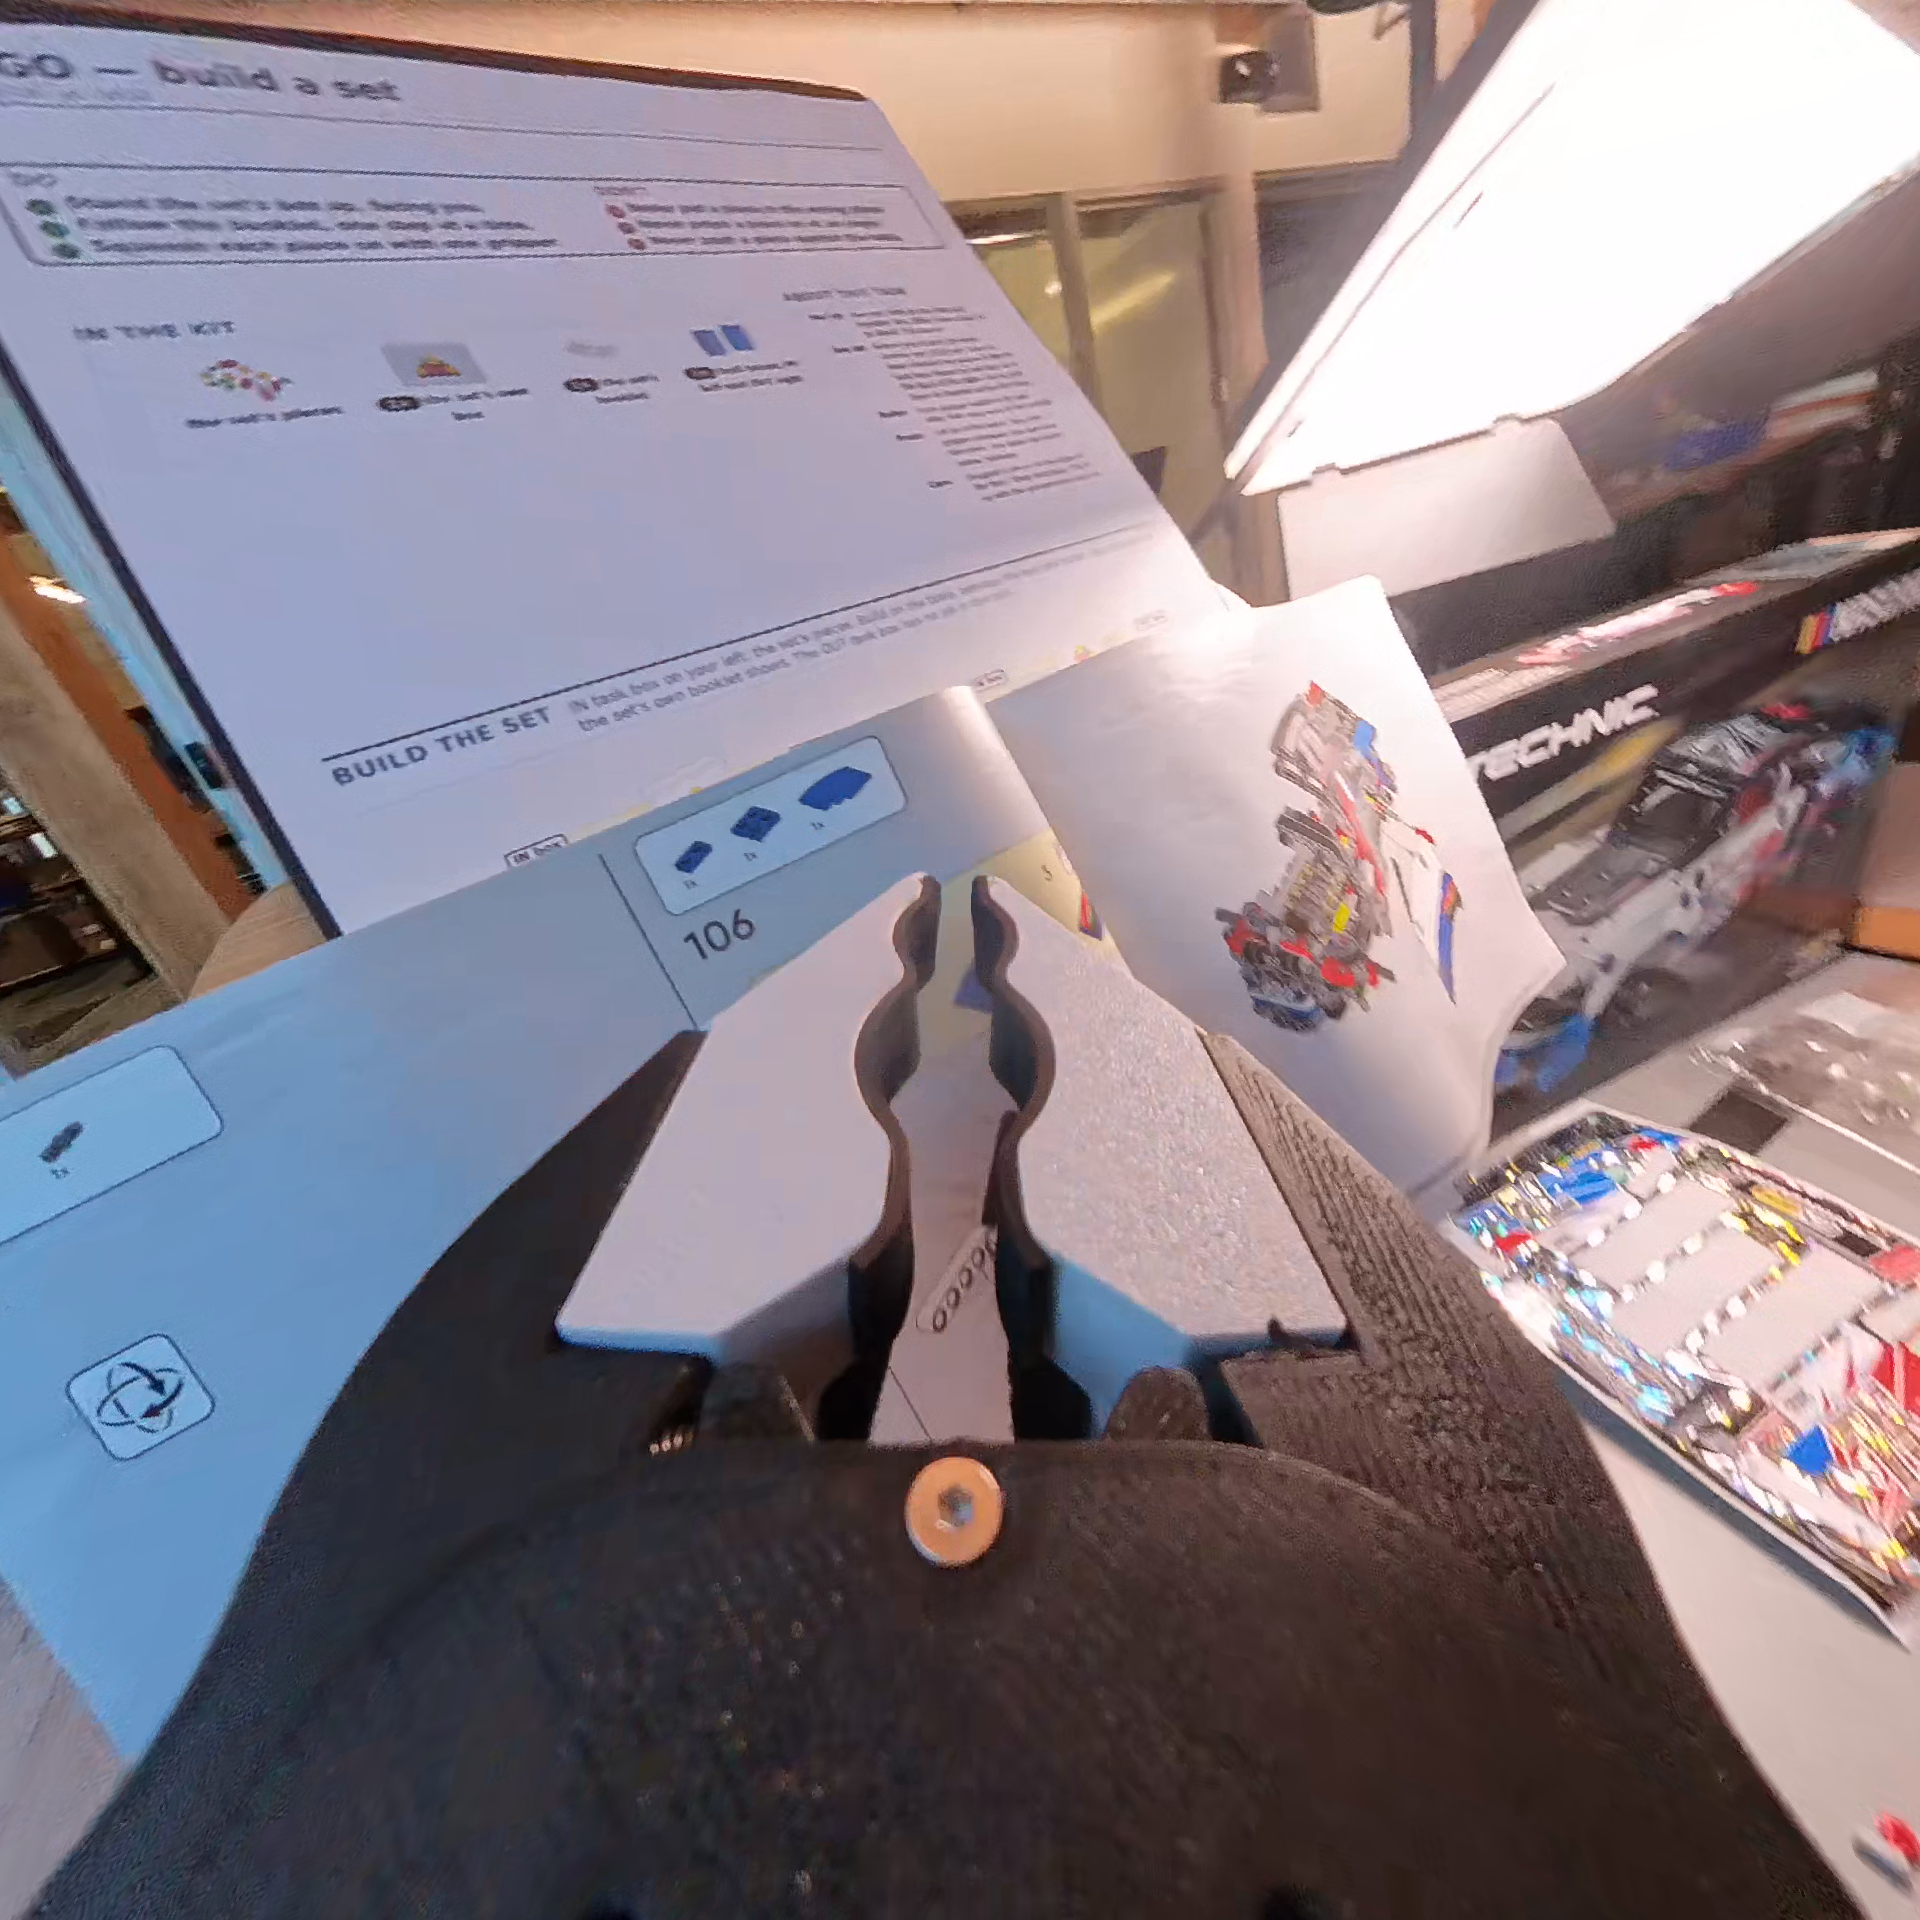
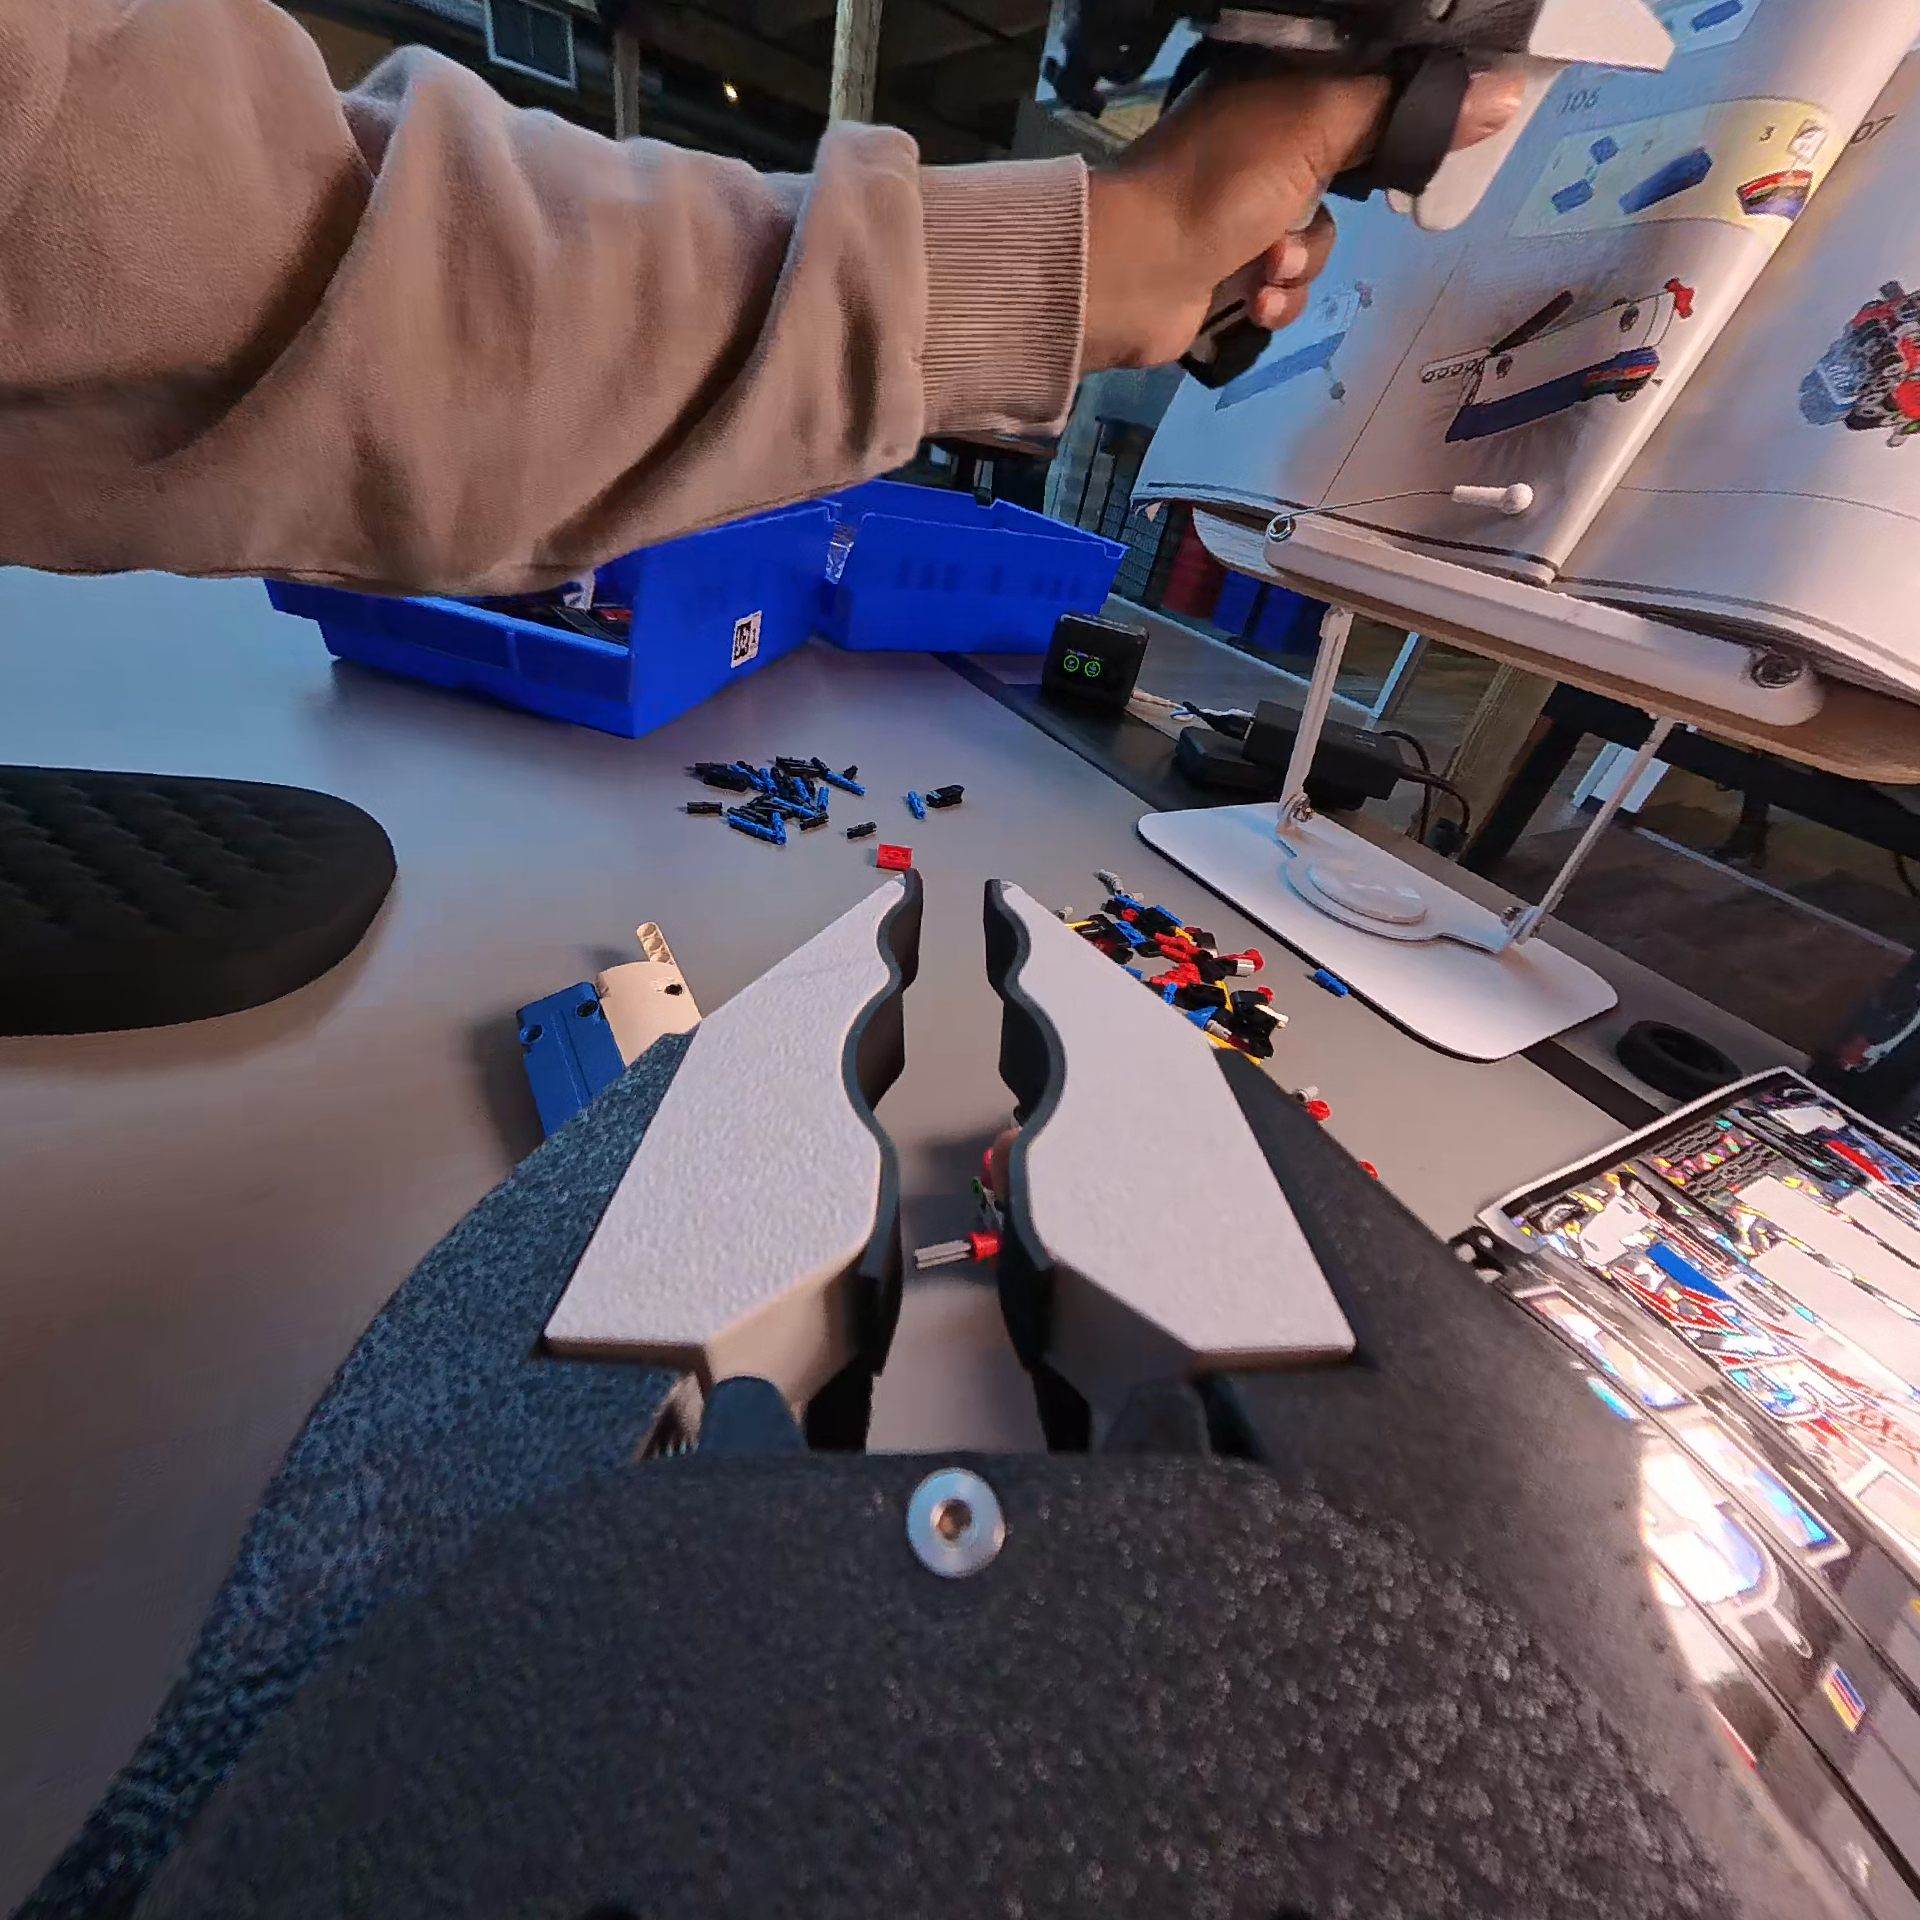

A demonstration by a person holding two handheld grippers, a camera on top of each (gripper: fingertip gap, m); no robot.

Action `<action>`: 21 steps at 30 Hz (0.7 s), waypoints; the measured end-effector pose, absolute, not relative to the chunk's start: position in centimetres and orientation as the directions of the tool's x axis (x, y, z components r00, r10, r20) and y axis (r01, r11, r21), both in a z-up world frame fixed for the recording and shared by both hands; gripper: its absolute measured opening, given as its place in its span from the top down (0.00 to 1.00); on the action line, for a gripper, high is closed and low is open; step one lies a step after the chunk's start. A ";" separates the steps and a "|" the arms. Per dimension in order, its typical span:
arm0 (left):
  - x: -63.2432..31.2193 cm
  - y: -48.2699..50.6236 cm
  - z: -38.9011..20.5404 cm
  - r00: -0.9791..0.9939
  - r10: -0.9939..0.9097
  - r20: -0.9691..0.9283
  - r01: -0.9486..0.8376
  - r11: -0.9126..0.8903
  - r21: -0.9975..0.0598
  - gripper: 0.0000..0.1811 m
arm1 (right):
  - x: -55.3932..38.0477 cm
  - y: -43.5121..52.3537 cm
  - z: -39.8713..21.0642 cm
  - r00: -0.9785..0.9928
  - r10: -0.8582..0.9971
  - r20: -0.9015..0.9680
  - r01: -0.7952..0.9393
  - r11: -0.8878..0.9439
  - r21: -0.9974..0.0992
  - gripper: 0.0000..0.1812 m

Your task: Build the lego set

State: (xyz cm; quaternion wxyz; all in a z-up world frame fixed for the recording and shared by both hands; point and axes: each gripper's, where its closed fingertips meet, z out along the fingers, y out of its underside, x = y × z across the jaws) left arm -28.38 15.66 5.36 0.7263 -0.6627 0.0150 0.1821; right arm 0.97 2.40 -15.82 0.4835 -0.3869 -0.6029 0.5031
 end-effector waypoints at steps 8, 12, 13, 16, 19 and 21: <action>-23.6 6.0 -5.5 0.925 -0.143 -0.351 -0.379 -0.350 -0.857 0.95 | 0.7 2.4 -16.2 -0.234 0.955 0.183 -0.002 0.187 -0.982 0.95; -22.1 -0.1 -11.8 0.941 -0.236 -0.242 -0.333 -0.513 -0.791 0.95 | 0.5 2.2 -16.5 -0.238 0.955 0.175 0.012 0.183 -0.983 0.95; -21.2 -1.4 -12.2 0.947 -0.237 -0.216 -0.310 -0.507 -0.804 0.95 | 0.5 2.2 -16.6 -0.236 0.955 0.180 0.014 0.188 -0.982 0.95; -18.0 -4.4 -13.1 0.966 -0.198 -0.164 -0.238 -0.452 -0.860 0.94 | 0.5 2.3 -16.6 -0.222 0.955 0.197 0.017 0.206 -0.978 0.95; -16.4 -6.6 -15.9 0.982 -0.111 -0.156 -0.190 -0.470 -0.862 0.93 | 0.4 2.4 -16.7 -0.215 0.959 0.183 0.025 0.192 -0.981 0.95; -16.0 -7.7 -17.7 0.988 -0.033 -0.150 -0.148 -0.473 -0.868 0.91 | 0.2 2.2 -17.0 -0.220 0.961 0.167 0.037 0.180 -0.983 0.95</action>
